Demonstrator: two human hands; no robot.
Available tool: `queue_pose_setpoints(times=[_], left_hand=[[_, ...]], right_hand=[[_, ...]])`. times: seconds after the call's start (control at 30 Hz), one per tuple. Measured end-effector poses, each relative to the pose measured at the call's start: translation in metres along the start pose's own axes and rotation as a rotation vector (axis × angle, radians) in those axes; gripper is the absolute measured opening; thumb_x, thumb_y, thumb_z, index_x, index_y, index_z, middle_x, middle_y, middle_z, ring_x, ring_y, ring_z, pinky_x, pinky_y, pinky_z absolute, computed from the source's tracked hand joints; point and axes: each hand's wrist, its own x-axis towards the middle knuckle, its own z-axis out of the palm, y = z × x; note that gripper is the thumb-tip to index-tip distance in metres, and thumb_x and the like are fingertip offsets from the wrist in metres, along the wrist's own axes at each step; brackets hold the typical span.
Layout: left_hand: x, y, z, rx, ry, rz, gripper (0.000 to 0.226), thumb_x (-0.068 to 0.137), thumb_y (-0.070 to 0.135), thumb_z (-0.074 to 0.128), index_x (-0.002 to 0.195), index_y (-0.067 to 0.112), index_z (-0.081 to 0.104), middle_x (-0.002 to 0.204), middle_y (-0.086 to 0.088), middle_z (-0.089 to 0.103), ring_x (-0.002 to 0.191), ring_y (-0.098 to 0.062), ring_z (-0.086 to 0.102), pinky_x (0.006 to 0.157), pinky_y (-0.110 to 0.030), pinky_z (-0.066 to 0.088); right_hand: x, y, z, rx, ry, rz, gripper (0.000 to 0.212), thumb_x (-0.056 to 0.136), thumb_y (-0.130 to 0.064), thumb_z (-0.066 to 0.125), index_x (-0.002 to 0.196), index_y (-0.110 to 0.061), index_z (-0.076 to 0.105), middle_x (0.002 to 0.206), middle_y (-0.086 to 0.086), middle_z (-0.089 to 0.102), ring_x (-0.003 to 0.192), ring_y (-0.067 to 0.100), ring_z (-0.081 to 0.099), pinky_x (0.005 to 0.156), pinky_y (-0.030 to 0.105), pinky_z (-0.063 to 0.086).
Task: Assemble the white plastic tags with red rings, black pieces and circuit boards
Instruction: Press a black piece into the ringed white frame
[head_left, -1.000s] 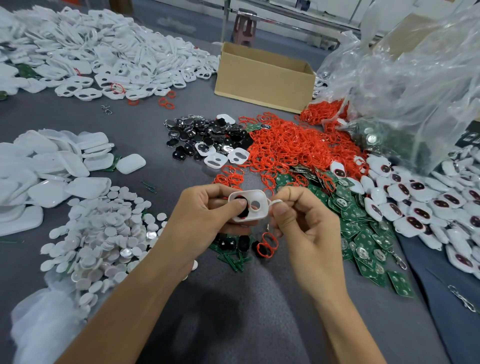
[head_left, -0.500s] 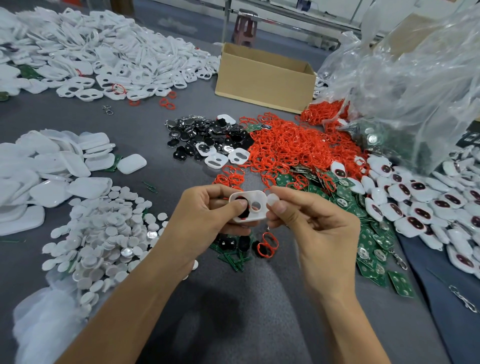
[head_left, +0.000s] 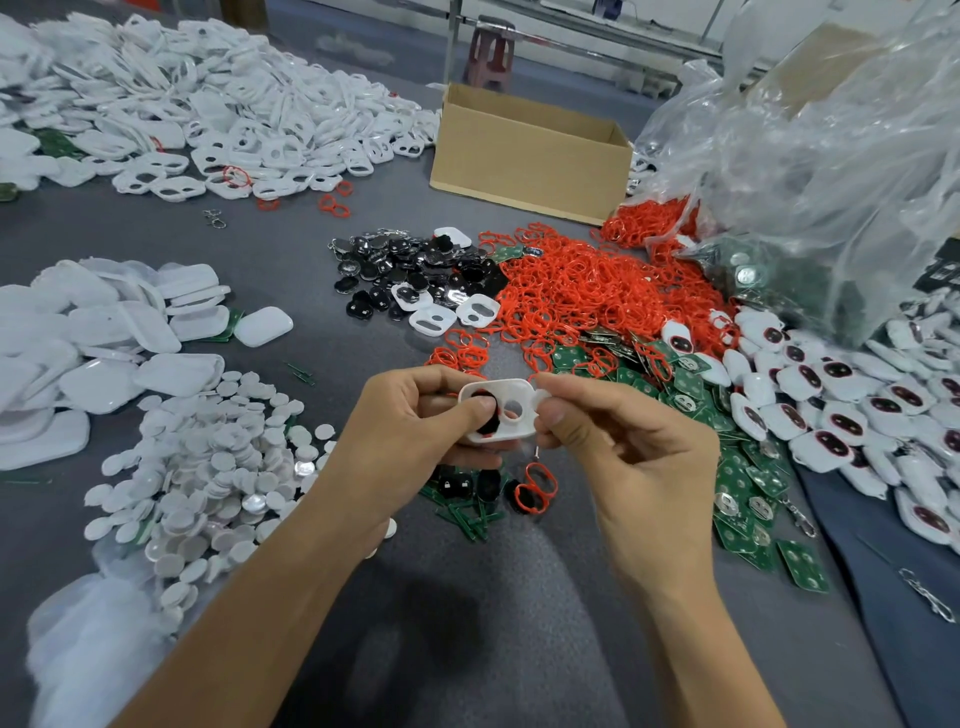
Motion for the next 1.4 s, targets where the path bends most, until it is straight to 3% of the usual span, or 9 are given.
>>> queue_pose_setpoints(times=[0.1,0.23,0.37,0.5,0.73,1.03,1.2,1.3,1.4], left_hand=[[0.0,-0.002,0.001,0.062,0.013,0.041,0.009,0.09,-0.005,0.061,0.095,-0.003,0.068,0.073,-0.008,0.075,0.063,-0.02,0.073,0.054,-0.024,0.058],[0.0,-0.006,0.003,0.17,0.034,0.12,0.013,0.089,-0.003,0.063,0.09,0.007,0.071,0.072,-0.003,0.075,0.065,-0.019,0.074,0.056,-0.024,0.058],[0.0,-0.008,0.004,0.202,0.035,0.17,0.014,0.089,-0.001,0.065,0.089,0.011,0.071,0.073,-0.004,0.076,0.067,-0.02,0.074,0.059,-0.029,0.06],[0.0,-0.009,0.003,0.22,0.035,0.188,0.013,0.089,0.0,0.066,0.09,0.011,0.072,0.075,-0.005,0.076,0.069,-0.02,0.074,0.061,-0.031,0.061],[0.0,-0.011,0.004,0.215,0.023,0.184,0.014,0.089,-0.002,0.065,0.089,0.01,0.071,0.078,-0.009,0.076,0.071,-0.023,0.074,0.065,-0.035,0.061],[-0.001,-0.013,0.006,0.194,0.032,0.194,0.016,0.089,-0.003,0.064,0.088,0.011,0.07,0.077,-0.006,0.076,0.07,-0.02,0.074,0.062,-0.033,0.061],[-0.002,-0.014,0.007,0.212,0.019,0.215,0.012,0.09,-0.002,0.064,0.092,0.008,0.07,0.08,-0.005,0.076,0.073,-0.019,0.075,0.065,-0.033,0.062],[-0.002,-0.014,0.007,0.217,0.013,0.225,0.013,0.09,-0.002,0.064,0.092,0.01,0.07,0.08,-0.003,0.076,0.073,-0.018,0.075,0.065,-0.032,0.061],[-0.003,-0.013,0.006,0.266,0.002,0.246,0.014,0.09,0.0,0.065,0.092,0.012,0.071,0.08,-0.001,0.076,0.073,-0.017,0.075,0.066,-0.031,0.061]], right_hand=[[0.001,0.006,-0.002,-0.212,0.025,0.022,0.024,0.08,-0.002,0.073,0.085,-0.025,0.072,0.082,-0.007,0.074,0.074,0.01,0.068,0.071,0.022,0.052],[-0.001,0.011,0.002,-0.319,0.055,0.016,0.021,0.077,-0.004,0.077,0.079,-0.024,0.072,0.074,-0.003,0.07,0.067,0.02,0.062,0.066,0.028,0.051],[0.0,0.011,0.003,-0.392,0.065,-0.021,0.024,0.074,-0.007,0.079,0.076,-0.029,0.071,0.081,-0.004,0.064,0.068,0.009,0.055,0.063,0.019,0.042],[0.001,0.013,0.003,-0.358,0.087,0.021,0.027,0.073,-0.002,0.079,0.074,-0.028,0.072,0.084,0.0,0.066,0.065,0.01,0.056,0.063,0.017,0.042],[0.0,0.018,0.006,-0.263,0.124,0.109,0.021,0.073,0.003,0.078,0.073,-0.018,0.073,0.085,0.004,0.069,0.073,0.011,0.065,0.067,0.027,0.049],[0.0,0.016,0.01,-0.163,0.133,0.162,0.02,0.074,0.009,0.074,0.07,-0.009,0.068,0.084,0.006,0.068,0.061,0.0,0.063,0.06,0.013,0.048],[0.001,0.015,0.01,-0.133,0.167,0.241,0.02,0.074,0.008,0.075,0.065,-0.006,0.064,0.081,0.006,0.069,0.062,0.008,0.061,0.065,0.026,0.049],[0.002,0.013,0.009,-0.122,0.176,0.246,0.021,0.075,0.006,0.075,0.074,-0.01,0.06,0.075,0.005,0.066,0.062,0.015,0.057,0.061,0.028,0.048],[0.003,0.011,0.006,-0.255,0.039,0.223,0.018,0.081,0.001,0.071,0.089,-0.014,0.065,0.07,0.005,0.062,0.061,0.017,0.053,0.059,0.031,0.046]])
